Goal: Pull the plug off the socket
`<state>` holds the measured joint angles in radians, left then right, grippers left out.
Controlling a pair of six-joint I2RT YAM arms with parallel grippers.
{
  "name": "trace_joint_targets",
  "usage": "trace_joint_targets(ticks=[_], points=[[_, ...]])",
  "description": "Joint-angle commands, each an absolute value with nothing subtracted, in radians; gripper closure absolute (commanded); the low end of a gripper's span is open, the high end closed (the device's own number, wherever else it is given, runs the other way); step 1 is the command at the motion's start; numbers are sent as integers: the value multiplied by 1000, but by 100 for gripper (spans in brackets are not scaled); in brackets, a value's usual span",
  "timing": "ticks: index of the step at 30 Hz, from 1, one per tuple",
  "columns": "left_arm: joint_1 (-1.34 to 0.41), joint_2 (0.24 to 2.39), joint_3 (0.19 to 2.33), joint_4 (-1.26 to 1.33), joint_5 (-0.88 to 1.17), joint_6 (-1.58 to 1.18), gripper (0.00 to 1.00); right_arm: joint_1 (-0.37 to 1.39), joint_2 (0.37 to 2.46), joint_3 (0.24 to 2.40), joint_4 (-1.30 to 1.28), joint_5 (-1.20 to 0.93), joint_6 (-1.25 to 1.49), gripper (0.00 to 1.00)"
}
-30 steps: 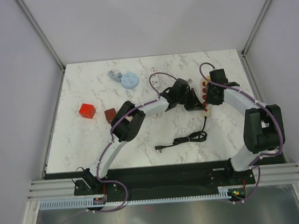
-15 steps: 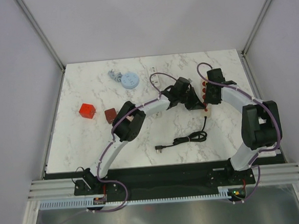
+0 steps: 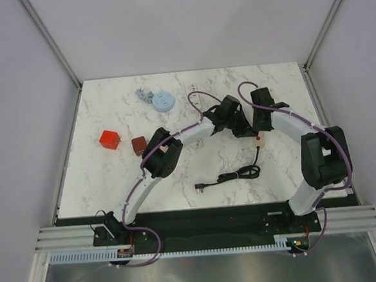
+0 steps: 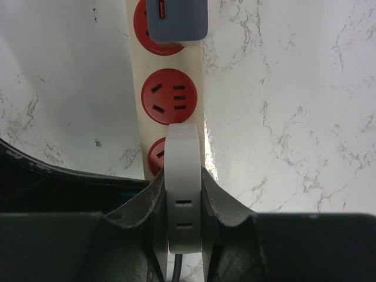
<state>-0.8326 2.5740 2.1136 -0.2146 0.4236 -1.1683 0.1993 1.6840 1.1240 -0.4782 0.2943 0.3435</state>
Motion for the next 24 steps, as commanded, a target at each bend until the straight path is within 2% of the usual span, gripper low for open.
trace_joint_targets(ticks=[1, 5, 9, 16, 18, 21, 22, 23, 24], points=[[-839, 2637, 2138, -354, 336, -1193, 98, 222, 1622, 1175, -427, 333, 337, 100], [-839, 2643, 2163, -388, 319, -1196, 98, 215, 1585, 1166, -426, 334, 359, 100], [-842, 2652, 2190, -416, 308, -1190, 98, 134, 1543, 1158, -428, 172, 423, 100], [-850, 2665, 2236, -439, 304, -1164, 98, 106, 1555, 1161, -451, 138, 430, 100], [-851, 2665, 2244, -379, 355, -1114, 98, 107, 1563, 1144, -454, 152, 423, 100], [-845, 2582, 2157, -266, 375, -1017, 98, 101, 1546, 1117, -445, 175, 402, 100], [-845, 2535, 2052, -218, 362, -990, 98, 95, 1542, 1114, -440, 169, 402, 100], [-841, 2493, 1998, -181, 353, -947, 92, 94, 1537, 1109, -436, 144, 405, 100], [-827, 2415, 1915, -151, 329, -922, 82, 89, 1536, 1103, -427, 108, 408, 100]])
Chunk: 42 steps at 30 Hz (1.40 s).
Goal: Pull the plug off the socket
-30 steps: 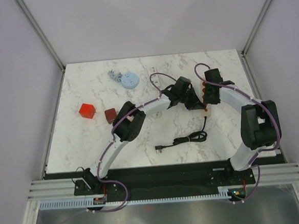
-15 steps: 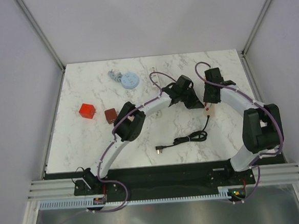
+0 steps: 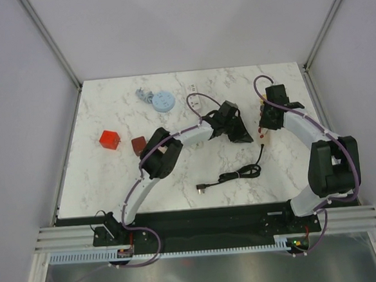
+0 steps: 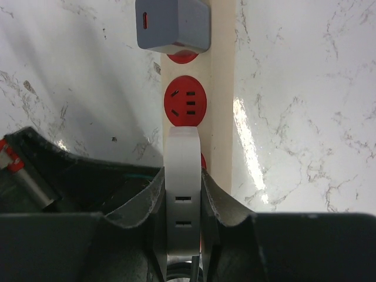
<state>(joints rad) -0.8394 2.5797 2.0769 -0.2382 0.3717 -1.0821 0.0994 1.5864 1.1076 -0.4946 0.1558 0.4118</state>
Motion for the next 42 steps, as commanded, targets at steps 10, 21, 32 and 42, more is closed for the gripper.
trace_joint_targets(ticks=[10, 21, 32, 42], points=[[-767, 2221, 1834, -123, 451, -776, 33, 89, 1575, 1077, -431, 22, 419, 74], [-770, 2200, 1873, -114, 498, -769, 32, 69, 1528, 1103, -506, -6, 428, 23], [-899, 2244, 1973, -141, 248, -594, 42, -63, 1309, 1126, -621, 290, 508, 26], [-1006, 2408, 2200, -204, -58, -482, 37, -187, 1258, 1055, -594, 206, 515, 28]])
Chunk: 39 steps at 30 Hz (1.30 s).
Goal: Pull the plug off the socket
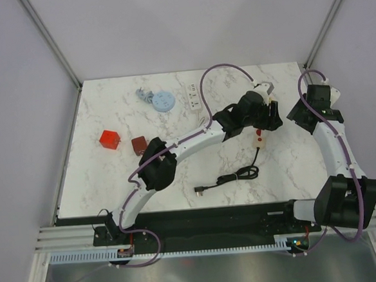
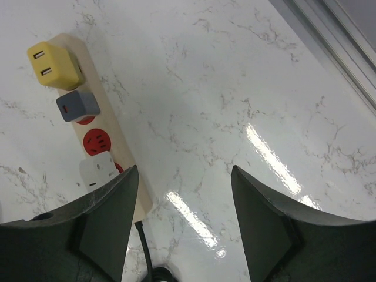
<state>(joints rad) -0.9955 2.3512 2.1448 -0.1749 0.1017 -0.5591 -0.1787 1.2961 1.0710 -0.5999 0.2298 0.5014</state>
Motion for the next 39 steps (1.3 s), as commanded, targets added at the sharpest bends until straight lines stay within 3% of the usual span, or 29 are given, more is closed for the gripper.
trace_joint_targets(ticks=[1, 12, 21, 31, 33, 39], points=[[-1011, 2416, 2204, -206, -73, -482, 37, -189, 1264, 1052, -594, 196, 512, 28], [-1016, 2474, 2281, -291, -190, -494, 27, -218, 1301, 999, -549, 121, 515, 28], [-1002, 2546, 2382, -356, -104, -506, 39, -224, 1310, 991, -514, 55, 514, 28], [-997, 2603, 2424, -356, -63, -505, 34, -224, 1335, 960, -477, 25, 505, 28], [-991, 2614, 2430, -357, -54, -514, 37, -224, 1342, 950, -469, 15, 506, 28], [-967, 2631, 2428, -367, -8, -548, 59, -224, 1373, 930, -443, -38, 503, 27]])
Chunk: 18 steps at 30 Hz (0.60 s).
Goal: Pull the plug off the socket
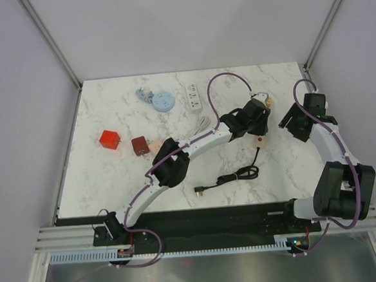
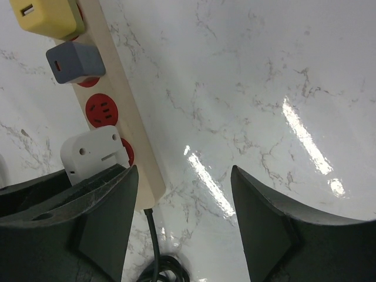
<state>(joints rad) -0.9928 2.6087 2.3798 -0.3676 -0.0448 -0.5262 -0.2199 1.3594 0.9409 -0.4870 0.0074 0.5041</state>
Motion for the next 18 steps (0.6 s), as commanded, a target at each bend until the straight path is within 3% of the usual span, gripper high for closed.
trace_joint_targets(ticks=[1, 7, 12, 18], points=[[-962, 2631, 2428, -370, -5, -552, 63, -224, 1379, 927, -434, -47, 503, 27], [-936, 2566, 2363, -373, 34, -548, 89, -224, 1434, 893, -353, -161, 517, 28], [-899, 2496, 2289, -368, 116, -555, 98, -224, 1460, 822, -230, -262, 566, 33], [-882, 2416, 2192, -354, 178, -526, 98, -224, 1517, 762, -7, -347, 647, 34]])
